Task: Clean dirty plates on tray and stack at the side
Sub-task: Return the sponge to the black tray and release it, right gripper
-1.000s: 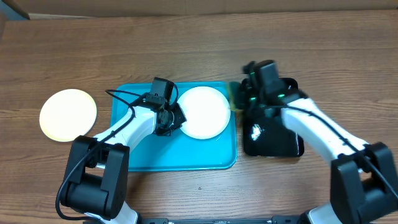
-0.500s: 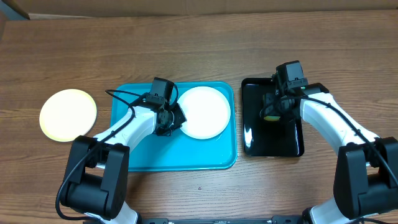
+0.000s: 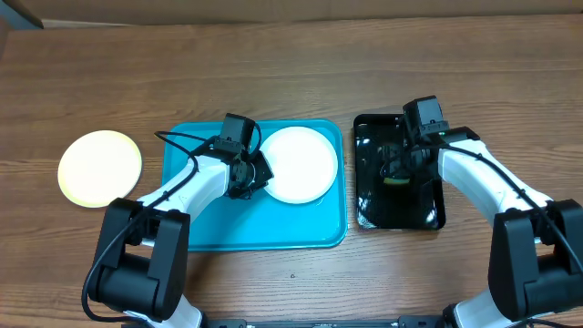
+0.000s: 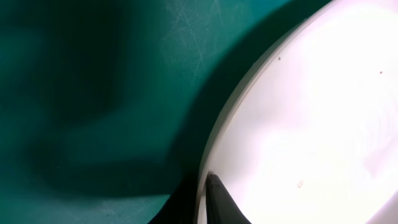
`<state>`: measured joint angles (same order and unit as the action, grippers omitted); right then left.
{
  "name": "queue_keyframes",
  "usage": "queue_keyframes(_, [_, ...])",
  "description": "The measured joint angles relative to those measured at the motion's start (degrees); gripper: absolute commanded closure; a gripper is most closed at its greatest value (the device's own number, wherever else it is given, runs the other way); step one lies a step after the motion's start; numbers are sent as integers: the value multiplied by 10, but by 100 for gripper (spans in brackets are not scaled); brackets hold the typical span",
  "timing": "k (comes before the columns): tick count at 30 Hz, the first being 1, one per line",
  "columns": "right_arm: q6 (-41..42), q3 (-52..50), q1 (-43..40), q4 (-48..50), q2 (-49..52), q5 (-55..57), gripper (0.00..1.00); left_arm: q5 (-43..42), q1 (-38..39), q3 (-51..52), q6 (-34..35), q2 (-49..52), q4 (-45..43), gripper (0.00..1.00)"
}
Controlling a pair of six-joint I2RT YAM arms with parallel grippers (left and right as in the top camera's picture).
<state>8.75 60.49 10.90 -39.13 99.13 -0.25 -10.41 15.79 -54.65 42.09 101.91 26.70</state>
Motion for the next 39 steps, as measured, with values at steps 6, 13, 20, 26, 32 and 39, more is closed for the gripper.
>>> queue_keyframes(6, [1,58,0,-50,0,-5,35,-1,0,0,0,0,0,89])
queue_keyframes(13, [-1,71,0,-82,0,-8,48,-1,0,0,0,0,-1,89])
queue_keyframes(20, [2,34,0,-24,0,-9,63,-1,0,0,0,0,-2,89])
queue_keyframes(26, [1,-57,0,92,0,-9,96,-1,0,0,0,0,-2,89])
queue_keyframes(32, [2,-85,0,138,-4,-9,91,-1,0,0,0,0,-2,88])
queue_keyframes(39, [3,-13,0,46,-10,-18,27,-11,6,-3,0,-2,-6,57])
